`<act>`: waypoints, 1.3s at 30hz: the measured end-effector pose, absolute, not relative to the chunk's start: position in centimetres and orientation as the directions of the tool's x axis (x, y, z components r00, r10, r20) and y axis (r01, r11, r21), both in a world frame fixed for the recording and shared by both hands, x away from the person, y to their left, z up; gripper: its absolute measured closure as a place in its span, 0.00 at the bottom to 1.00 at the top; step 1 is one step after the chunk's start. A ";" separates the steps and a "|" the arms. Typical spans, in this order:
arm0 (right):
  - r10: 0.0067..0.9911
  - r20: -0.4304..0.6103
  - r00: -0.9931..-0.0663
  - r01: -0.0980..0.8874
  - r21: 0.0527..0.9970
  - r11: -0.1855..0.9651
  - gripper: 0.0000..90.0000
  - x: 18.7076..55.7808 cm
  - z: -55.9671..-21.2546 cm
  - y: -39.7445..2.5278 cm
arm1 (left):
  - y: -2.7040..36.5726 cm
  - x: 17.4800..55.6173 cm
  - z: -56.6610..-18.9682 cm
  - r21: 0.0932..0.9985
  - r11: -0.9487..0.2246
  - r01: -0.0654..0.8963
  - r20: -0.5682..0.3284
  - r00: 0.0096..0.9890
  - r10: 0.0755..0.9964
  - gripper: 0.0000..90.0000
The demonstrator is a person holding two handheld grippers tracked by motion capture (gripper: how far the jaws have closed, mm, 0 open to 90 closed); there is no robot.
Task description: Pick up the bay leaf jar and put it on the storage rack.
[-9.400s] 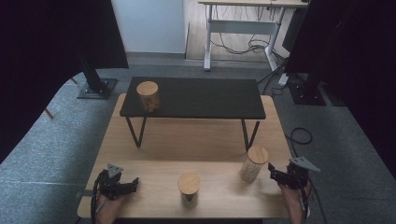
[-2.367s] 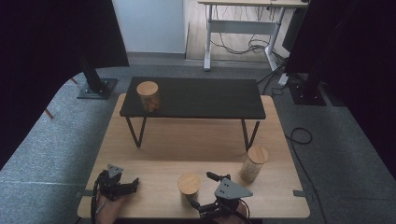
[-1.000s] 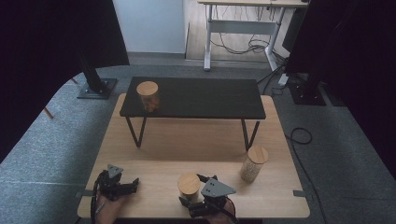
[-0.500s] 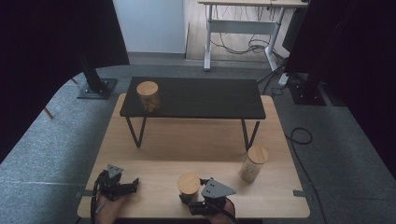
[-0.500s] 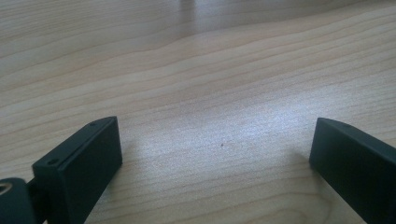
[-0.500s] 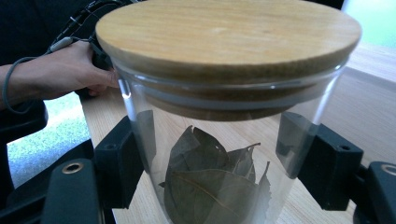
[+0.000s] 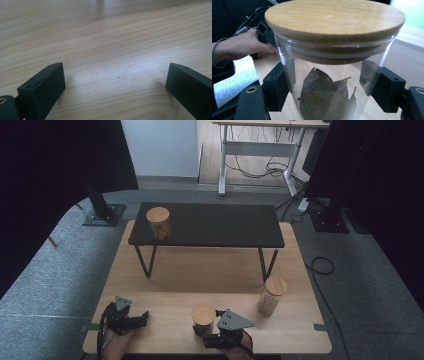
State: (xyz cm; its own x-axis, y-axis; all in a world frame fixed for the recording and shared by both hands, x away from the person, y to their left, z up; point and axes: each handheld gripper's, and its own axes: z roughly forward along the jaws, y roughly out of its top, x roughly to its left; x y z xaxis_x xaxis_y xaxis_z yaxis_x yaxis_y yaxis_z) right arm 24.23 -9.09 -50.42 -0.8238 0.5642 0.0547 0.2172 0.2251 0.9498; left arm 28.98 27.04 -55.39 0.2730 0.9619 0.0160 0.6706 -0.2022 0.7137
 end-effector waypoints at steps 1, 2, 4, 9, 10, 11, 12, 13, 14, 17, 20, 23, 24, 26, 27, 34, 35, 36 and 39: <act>0.566 0.051 -0.823 0.214 0.950 0.227 0.28 24.3 -50.2 -9.0 | 27.0 29.0 -55.4 0.714 -0.202 0.671 0.016 0.273 0.962 0.02; 0.567 0.047 -0.823 0.213 0.950 0.229 0.28 24.3 -50.0 -9.0 | 27.0 29.0 -55.4 0.714 -0.202 0.671 0.016 0.273 0.962 0.02; 0.567 0.037 -0.823 0.204 0.951 0.233 0.28 24.4 -49.7 -8.9 | 27.0 29.0 -55.4 0.714 -0.201 0.670 0.015 0.272 0.962 0.02; 0.575 0.024 -0.818 0.199 0.949 0.244 0.28 24.7 -49.0 -8.6 | 27.0 29.0 -55.4 0.715 -0.199 0.670 0.014 0.271 0.962 0.02; 0.578 0.024 -0.816 0.200 0.949 0.244 0.28 24.7 -48.9 -8.6 | 27.0 29.0 -55.4 0.715 -0.199 0.670 0.014 0.271 0.962 0.02; 0.580 0.023 -0.815 0.200 0.949 0.244 0.28 24.8 -48.8 -8.6 | 27.0 29.0 -55.4 0.715 -0.199 0.670 0.014 0.271 0.962 0.02; 0.582 0.024 -0.813 0.203 0.948 0.244 0.28 24.9 -48.7 -8.6 | 27.0 29.0 -55.4 0.715 -0.199 0.670 0.014 0.271 0.962 0.03; 0.584 0.026 -0.811 0.205 0.948 0.244 0.28 24.9 -48.7 -8.6 | 27.0 29.0 -55.4 0.715 -0.199 0.670 0.014 0.271 0.962 0.03; 0.586 0.027 -0.810 0.207 0.948 0.243 0.28 25.0 -48.6 -8.6 | 27.0 29.0 -55.4 0.715 -0.199 0.670 0.014 0.271 0.962 0.02; 0.590 0.030 -0.807 0.212 0.947 0.243 0.28 25.2 -48.4 -8.6 | 27.0 29.0 -55.4 0.715 -0.199 0.670 0.014 0.271 0.962 0.02; 0.590 0.028 -0.807 0.210 0.948 0.241 0.28 25.3 -48.1 -8.5 | 27.0 29.0 -55.4 0.715 -0.199 0.670 0.014 0.271 0.962 0.02; 0.590 0.022 -0.807 0.204 0.949 0.242 0.28 25.4 -47.8 -8.4 | 27.0 29.0 -55.4 0.715 -0.199 0.670 0.014 0.271 0.962 0.03; 0.591 0.021 -0.807 0.202 0.949 0.242 0.28 25.5 -47.7 -8.4 | 27.0 29.0 -55.4 0.715 -0.199 0.670 0.014 0.272 0.962 0.02; 0.592 0.016 -0.806 0.198 0.950 0.243 0.28 25.6 -47.4 -8.3 | 27.0 29.0 -55.4 0.715 -0.199 0.670 0.014 0.271 0.962 0.02; 0.592 0.013 -0.806 0.195 0.950 0.244 0.28 25.7 -47.3 -8.3 | 27.0 29.0 -55.4 0.715 -0.200 0.670 0.014 0.272 0.962 0.02; 0.602 0.013 -0.798 0.194 0.952 0.237 0.28 26.2 -46.5 -8.2 | 27.0 29.0 -55.4 0.713 -0.203 0.671 0.017 0.273 0.962 0.02; 0.603 0.011 -0.798 0.193 0.952 0.237 0.28 26.3 -46.5 -8.2 | 27.0 29.0 -55.4 0.713 -0.203 0.671 0.016 0.273 0.962 0.02; 0.603 0.012 -0.797 0.193 0.952 0.236 0.28 26.3 -46.4 -8.1 | 27.0 29.0 -55.4 0.713 -0.203 0.671 0.017 0.273 0.962 0.02; 0.606 0.012 -0.795 0.194 0.952 0.235 0.28 26.6 -46.1 -8.1 | 27.0 29.0 -55.4 0.715 -0.200 0.670 0.015 0.272 0.962 0.03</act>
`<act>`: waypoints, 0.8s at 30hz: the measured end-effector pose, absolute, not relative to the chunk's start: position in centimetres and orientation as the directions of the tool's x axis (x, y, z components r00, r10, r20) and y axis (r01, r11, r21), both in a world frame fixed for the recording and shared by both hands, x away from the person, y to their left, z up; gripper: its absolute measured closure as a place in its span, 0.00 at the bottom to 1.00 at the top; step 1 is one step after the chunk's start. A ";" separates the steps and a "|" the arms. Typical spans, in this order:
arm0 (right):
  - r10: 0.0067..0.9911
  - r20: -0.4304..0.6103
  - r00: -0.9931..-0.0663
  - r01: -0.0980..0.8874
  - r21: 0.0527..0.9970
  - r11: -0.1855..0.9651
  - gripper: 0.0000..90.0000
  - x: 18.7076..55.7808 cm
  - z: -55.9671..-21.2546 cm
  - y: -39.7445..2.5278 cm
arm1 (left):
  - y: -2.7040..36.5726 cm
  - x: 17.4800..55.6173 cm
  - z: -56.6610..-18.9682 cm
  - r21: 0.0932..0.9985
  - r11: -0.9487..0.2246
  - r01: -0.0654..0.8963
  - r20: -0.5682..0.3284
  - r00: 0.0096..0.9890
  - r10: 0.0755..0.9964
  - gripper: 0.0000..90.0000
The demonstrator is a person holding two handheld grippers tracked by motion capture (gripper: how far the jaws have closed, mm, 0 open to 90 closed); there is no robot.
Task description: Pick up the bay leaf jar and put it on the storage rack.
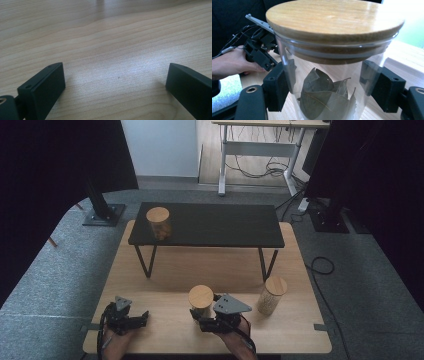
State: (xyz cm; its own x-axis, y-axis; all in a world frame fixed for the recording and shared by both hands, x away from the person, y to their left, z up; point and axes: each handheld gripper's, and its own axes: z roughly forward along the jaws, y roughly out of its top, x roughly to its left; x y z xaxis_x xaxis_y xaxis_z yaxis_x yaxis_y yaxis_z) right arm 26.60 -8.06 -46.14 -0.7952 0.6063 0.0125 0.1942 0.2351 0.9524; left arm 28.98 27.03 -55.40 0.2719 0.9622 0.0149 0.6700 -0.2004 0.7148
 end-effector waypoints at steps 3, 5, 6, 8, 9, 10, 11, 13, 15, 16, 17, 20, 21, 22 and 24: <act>0.608 0.010 -0.794 0.194 0.952 0.238 0.28 26.9 -45.9 -8.0 | 27.0 29.0 -55.4 0.715 -0.200 0.670 0.014 0.272 0.962 0.03; 0.610 0.008 -0.792 0.193 0.952 0.238 0.28 27.0 -45.8 -7.9 | 27.0 29.0 -55.4 0.715 -0.199 0.670 0.014 0.271 0.962 0.03; 0.612 0.006 -0.791 0.192 0.952 0.239 0.28 27.1 -45.7 -7.9 | 27.0 29.0 -55.4 0.716 -0.199 0.670 0.014 0.271 0.963 0.03; 0.612 0.006 -0.791 0.191 0.953 0.237 0.28 27.2 -45.5 -7.9 | 27.0 29.0 -55.4 0.717 -0.197 0.669 0.013 0.270 0.963 0.02; 0.612 0.005 -0.790 0.191 0.952 0.238 0.28 27.3 -45.4 -7.9 | 27.0 29.0 -55.4 0.715 -0.199 0.670 0.014 0.271 0.962 0.03; 0.615 0.003 -0.788 0.189 0.953 0.238 0.28 27.5 -45.3 -7.9 | 27.0 29.0 -55.4 0.715 -0.199 0.670 0.014 0.271 0.962 0.02; 0.615 0.001 -0.788 0.189 0.952 0.240 0.28 27.5 -45.3 -7.9 | 27.0 29.0 -55.4 0.715 -0.199 0.670 0.014 0.271 0.962 0.02; 0.616 0.002 -0.788 0.190 0.952 0.240 0.28 27.6 -45.2 -7.9 | 27.0 29.0 -55.4 0.713 -0.203 0.671 0.016 0.273 0.962 0.03; 0.618 0.004 -0.786 0.192 0.952 0.239 0.28 27.8 -45.1 -7.9 | 27.0 29.0 -55.4 0.713 -0.203 0.671 0.017 0.273 0.962 0.02; 0.618 0.006 -0.786 0.193 0.952 0.236 0.28 27.8 -45.0 -7.9 | 27.0 29.0 -55.4 0.713 -0.203 0.671 0.017 0.273 0.962 0.02; 0.619 0.006 -0.786 0.193 0.953 0.235 0.28 27.9 -44.9 -7.9 | 27.0 29.0 -55.4 0.713 -0.203 0.671 0.016 0.273 0.962 0.02; 0.619 0.004 -0.785 0.190 0.954 0.234 0.28 28.1 -44.6 -7.8 | 27.0 29.0 -55.4 0.713 -0.203 0.671 0.017 0.273 0.962 0.02; 0.619 0.002 -0.786 0.188 0.954 0.236 0.28 28.2 -44.5 -7.8 | 27.1 29.0 -55.4 0.712 -0.203 0.672 0.016 0.274 0.962 0.03; 0.619 0.001 -0.785 0.187 0.954 0.235 0.28 28.2 -44.4 -7.7 | 27.1 29.0 -55.4 0.712 -0.204 0.672 0.016 0.274 0.962 0.02; 0.619 0.000 -0.785 0.185 0.954 0.234 0.29 28.4 -44.1 -7.6 | 27.1 29.0 -55.4 0.713 -0.203 0.671 0.016 0.273 0.962 0.02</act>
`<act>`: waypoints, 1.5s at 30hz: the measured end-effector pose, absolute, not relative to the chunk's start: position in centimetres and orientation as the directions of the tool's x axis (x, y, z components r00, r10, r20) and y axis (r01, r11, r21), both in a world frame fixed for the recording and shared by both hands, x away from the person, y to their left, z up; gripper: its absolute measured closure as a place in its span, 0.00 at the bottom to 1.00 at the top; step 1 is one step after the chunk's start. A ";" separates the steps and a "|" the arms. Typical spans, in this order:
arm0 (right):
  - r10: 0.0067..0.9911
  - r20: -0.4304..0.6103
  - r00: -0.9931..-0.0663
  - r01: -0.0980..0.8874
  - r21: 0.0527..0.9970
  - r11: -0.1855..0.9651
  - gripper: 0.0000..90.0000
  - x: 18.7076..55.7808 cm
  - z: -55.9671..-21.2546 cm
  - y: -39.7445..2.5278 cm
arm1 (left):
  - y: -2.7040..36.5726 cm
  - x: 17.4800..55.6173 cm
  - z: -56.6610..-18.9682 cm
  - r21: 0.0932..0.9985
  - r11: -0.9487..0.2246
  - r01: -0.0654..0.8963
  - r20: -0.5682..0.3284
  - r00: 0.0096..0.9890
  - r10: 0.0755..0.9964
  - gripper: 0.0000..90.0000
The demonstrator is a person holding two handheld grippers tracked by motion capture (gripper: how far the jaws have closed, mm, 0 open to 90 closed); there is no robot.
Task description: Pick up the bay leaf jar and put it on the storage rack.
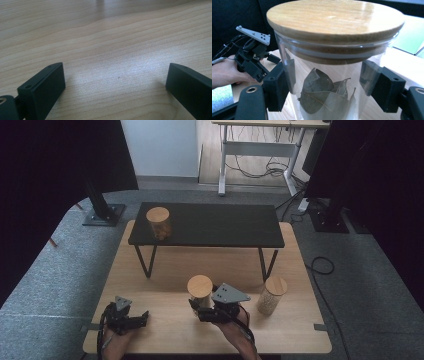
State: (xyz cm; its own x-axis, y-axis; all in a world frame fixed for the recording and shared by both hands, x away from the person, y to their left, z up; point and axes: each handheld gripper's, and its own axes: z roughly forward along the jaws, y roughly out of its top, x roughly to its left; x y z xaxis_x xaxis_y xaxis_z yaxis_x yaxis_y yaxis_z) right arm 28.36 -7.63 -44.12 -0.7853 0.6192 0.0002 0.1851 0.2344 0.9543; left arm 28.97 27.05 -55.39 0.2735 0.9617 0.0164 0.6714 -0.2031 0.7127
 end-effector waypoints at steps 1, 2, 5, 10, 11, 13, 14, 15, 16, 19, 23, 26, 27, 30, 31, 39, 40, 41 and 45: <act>0.620 0.000 -0.785 0.184 0.955 0.234 0.29 28.4 -44.0 -7.6 | 27.1 29.0 -55.4 0.713 -0.204 0.671 0.017 0.274 0.962 0.02; 0.619 -0.002 -0.785 0.183 0.954 0.236 0.28 28.5 -43.9 -7.5 | 27.1 29.0 -55.4 0.712 -0.204 0.671 0.017 0.275 0.961 0.02; 0.619 -0.006 -0.785 0.183 0.953 0.240 0.28 28.7 -43.6 -7.4 | 27.1 29.0 -55.4 0.713 -0.205 0.671 0.017 0.276 0.961 0.02; 0.623 0.000 -0.782 0.186 0.954 0.234 0.29 29.0 -43.2 -7.3 | 27.1 29.0 -55.4 0.712 -0.207 0.671 0.019 0.277 0.961 0.02; 0.624 0.001 -0.781 0.188 0.954 0.234 0.28 29.1 -43.2 -7.3 | 27.1 29.0 -55.4 0.712 -0.207 0.671 0.019 0.277 0.961 0.02; 0.628 0.000 -0.778 0.190 0.953 0.235 0.29 29.3 -43.0 -7.3 | 27.1 29.0 -55.4 0.711 -0.208 0.671 0.019 0.277 0.961 0.02; 0.629 0.002 -0.777 0.193 0.953 0.235 0.29 29.4 -43.0 -7.3 | 27.1 29.0 -55.4 0.711 -0.208 0.671 0.019 0.278 0.961 0.02; 0.630 0.000 -0.777 0.192 0.953 0.236 0.29 29.5 -42.9 -7.3 | 27.1 29.0 -55.4 0.710 -0.209 0.672 0.019 0.277 0.961 0.02; 0.630 0.003 -0.777 0.194 0.953 0.234 0.29 29.6 -42.8 -7.3 | 27.1 29.0 -55.4 0.711 -0.209 0.672 0.019 0.278 0.960 0.02; 0.630 0.006 -0.777 0.197 0.952 0.234 0.29 29.8 -42.7 -7.3 | 27.1 29.0 -55.4 0.710 -0.209 0.673 0.019 0.278 0.960 0.02; 0.634 0.004 -0.774 0.197 0.952 0.234 0.29 30.1 -42.4 -7.3 | 27.1 29.0 -55.4 0.712 -0.206 0.672 0.017 0.276 0.961 0.02; 0.638 0.003 -0.770 0.195 0.953 0.231 0.29 30.4 -42.1 -7.3 | 27.1 29.0 -55.4 0.711 -0.207 0.672 0.018 0.277 0.961 0.02; 0.639 0.005 -0.769 0.196 0.954 0.229 0.29 30.5 -42.0 -7.3 | 27.1 29.0 -55.4 0.713 -0.205 0.671 0.017 0.276 0.961 0.02; 0.644 0.003 -0.765 0.197 0.954 0.228 0.29 30.8 -41.6 -7.4 | 27.1 29.0 -55.4 0.714 -0.201 0.671 0.014 0.273 0.962 0.02; 0.647 0.004 -0.763 0.198 0.953 0.228 0.29 30.9 -41.5 -7.4 | 27.1 29.0 -55.4 0.713 -0.202 0.671 0.014 0.274 0.962 0.02; 0.659 0.004 -0.752 0.200 0.954 0.222 0.29 31.8 -40.7 -7.7 | 27.1 29.0 -55.4 0.714 -0.203 0.670 0.015 0.275 0.961 0.02; 0.660 0.005 -0.751 0.201 0.954 0.221 0.29 31.9 -40.6 -7.7 | 27.1 29.0 -55.4 0.714 -0.203 0.670 0.015 0.275 0.961 0.02; 0.662 0.006 -0.750 0.201 0.955 0.219 0.29 32.0 -40.5 -7.7 | 27.1 29.0 -55.4 0.712 -0.207 0.671 0.018 0.277 0.961 0.02; 0.664 0.009 -0.748 0.204 0.955 0.216 0.29 32.3 -40.2 -7.7 | 27.1 29.0 -55.4 0.714 -0.203 0.670 0.015 0.275 0.961 0.02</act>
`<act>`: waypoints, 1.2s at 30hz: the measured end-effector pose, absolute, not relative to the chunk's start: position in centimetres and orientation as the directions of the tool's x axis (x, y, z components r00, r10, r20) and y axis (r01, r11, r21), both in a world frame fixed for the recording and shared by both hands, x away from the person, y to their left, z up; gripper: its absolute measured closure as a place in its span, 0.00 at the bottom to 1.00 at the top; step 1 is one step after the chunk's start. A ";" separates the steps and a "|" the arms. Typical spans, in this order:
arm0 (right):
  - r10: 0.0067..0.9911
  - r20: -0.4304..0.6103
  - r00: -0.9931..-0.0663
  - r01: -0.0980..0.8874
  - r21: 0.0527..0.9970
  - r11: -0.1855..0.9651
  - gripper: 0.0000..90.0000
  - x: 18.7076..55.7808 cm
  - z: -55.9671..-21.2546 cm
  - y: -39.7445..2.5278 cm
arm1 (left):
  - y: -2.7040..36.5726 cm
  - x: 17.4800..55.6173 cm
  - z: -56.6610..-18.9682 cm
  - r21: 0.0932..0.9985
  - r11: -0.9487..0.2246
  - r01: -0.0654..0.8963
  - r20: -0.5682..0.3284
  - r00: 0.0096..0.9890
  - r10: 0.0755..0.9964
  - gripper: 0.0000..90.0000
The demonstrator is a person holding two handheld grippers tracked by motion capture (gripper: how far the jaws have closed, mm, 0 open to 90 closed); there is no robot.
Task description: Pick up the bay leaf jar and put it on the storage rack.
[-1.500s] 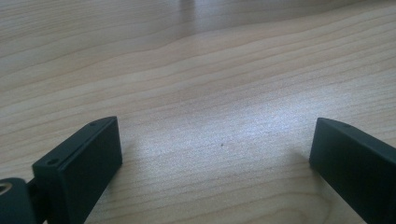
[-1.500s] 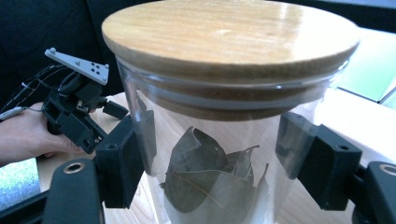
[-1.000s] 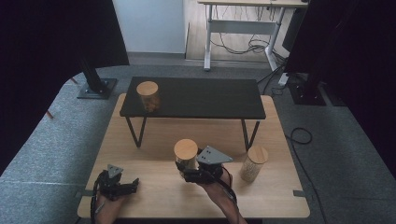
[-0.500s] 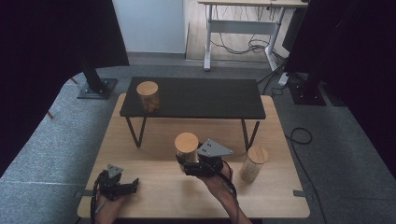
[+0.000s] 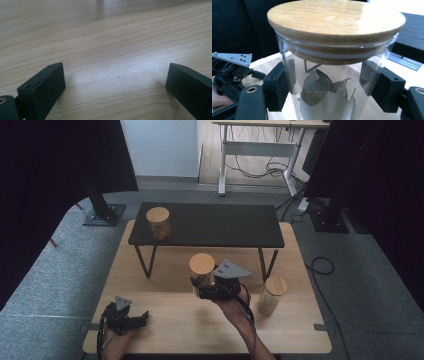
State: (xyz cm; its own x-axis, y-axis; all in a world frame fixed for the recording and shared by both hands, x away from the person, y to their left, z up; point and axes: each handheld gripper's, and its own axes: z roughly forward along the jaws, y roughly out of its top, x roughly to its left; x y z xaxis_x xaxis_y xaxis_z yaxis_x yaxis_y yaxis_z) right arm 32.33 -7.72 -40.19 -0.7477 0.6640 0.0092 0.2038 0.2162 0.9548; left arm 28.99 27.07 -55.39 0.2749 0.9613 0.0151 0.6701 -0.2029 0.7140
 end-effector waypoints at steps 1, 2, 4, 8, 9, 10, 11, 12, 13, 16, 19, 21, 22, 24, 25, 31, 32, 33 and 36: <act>0.665 0.007 -0.747 0.203 0.955 0.218 0.29 32.4 -40.1 -7.7 | 27.1 29.0 -55.4 0.712 -0.207 0.671 0.018 0.278 0.961 0.02; 0.666 0.006 -0.746 0.203 0.954 0.219 0.29 32.5 -40.0 -7.7 | 27.1 29.0 -55.4 0.713 -0.204 0.670 0.016 0.276 0.961 0.02; 0.665 0.004 -0.746 0.202 0.954 0.221 0.29 32.7 -39.8 -7.6 | 27.1 29.0 -55.4 0.713 -0.206 0.670 0.017 0.277 0.961 0.02; 0.667 0.003 -0.745 0.202 0.954 0.221 0.29 33.0 -39.5 -7.5 | 27.1 29.0 -55.4 0.713 -0.204 0.670 0.016 0.276 0.961 0.02; 0.667 0.005 -0.745 0.203 0.954 0.220 0.29 33.0 -39.5 -7.4 | 27.1 29.0 -55.4 0.714 -0.203 0.670 0.015 0.275 0.961 0.02; 0.667 0.005 -0.745 0.204 0.954 0.220 0.29 33.1 -39.4 -7.4 | 27.1 29.0 -55.4 0.713 -0.203 0.671 0.015 0.275 0.961 0.02; 0.667 0.006 -0.745 0.205 0.953 0.221 0.29 33.1 -39.4 -7.3 | 27.1 29.0 -55.4 0.713 -0.204 0.670 0.016 0.276 0.961 0.02; 0.667 0.001 -0.745 0.201 0.954 0.222 0.29 33.2 -39.3 -7.3 | 27.1 29.0 -55.4 0.714 -0.204 0.670 0.015 0.276 0.961 0.02; 0.667 0.003 -0.745 0.202 0.954 0.220 0.29 33.3 -39.2 -7.3 | 27.1 29.0 -55.4 0.714 -0.204 0.670 0.015 0.276 0.961 0.02; 0.669 0.007 -0.744 0.203 0.955 0.216 0.29 33.5 -39.0 -7.2 | 27.1 29.0 -55.4 0.714 -0.204 0.670 0.015 0.276 0.961 0.02; 0.672 0.005 -0.741 0.202 0.955 0.216 0.29 33.7 -38.7 -7.2 | 27.1 29.0 -55.4 0.713 -0.204 0.670 0.015 0.276 0.961 0.02; 0.673 0.006 -0.740 0.203 0.955 0.214 0.29 33.9 -38.6 -7.2 | 27.1 29.0 -55.4 0.715 -0.203 0.669 0.015 0.276 0.961 0.02; 0.673 0.007 -0.739 0.203 0.956 0.213 0.29 34.0 -38.6 -7.2 | 27.1 29.0 -55.4 0.716 -0.202 0.668 0.015 0.275 0.961 0.02; 0.674 0.007 -0.739 0.203 0.956 0.213 0.29 34.1 -38.4 -7.1 | 27.1 29.0 -55.4 0.715 -0.203 0.668 0.015 0.276 0.961 0.02; 0.674 0.006 -0.739 0.203 0.956 0.214 0.29 34.2 -38.4 -7.1 | 27.1 29.0 -55.4 0.715 -0.204 0.668 0.015 0.277 0.961 0.02; 0.675 0.002 -0.738 0.203 0.954 0.219 0.29 34.5 -38.1 -6.9 | 27.1 29.0 -55.4 0.715 -0.204 0.668 0.015 0.277 0.961 0.02; 0.676 0.001 -0.737 0.203 0.954 0.220 0.29 34.6 -38.0 -6.8 | 27.1 29.0 -55.4 0.715 -0.204 0.668 0.015 0.277 0.961 0.02; 0.677 0.000 -0.736 0.203 0.954 0.220 0.29 34.7 -37.9 -6.8 | 27.1 29.0 -55.4 0.715 -0.204 0.668 0.015 0.277 0.961 0.02; 0.680 0.001 -0.733 0.205 0.954 0.220 0.29 34.9 -37.8 -6.8 | 27.1 29.0 -55.4 0.715 -0.204 0.668 0.015 0.277 0.961 0.02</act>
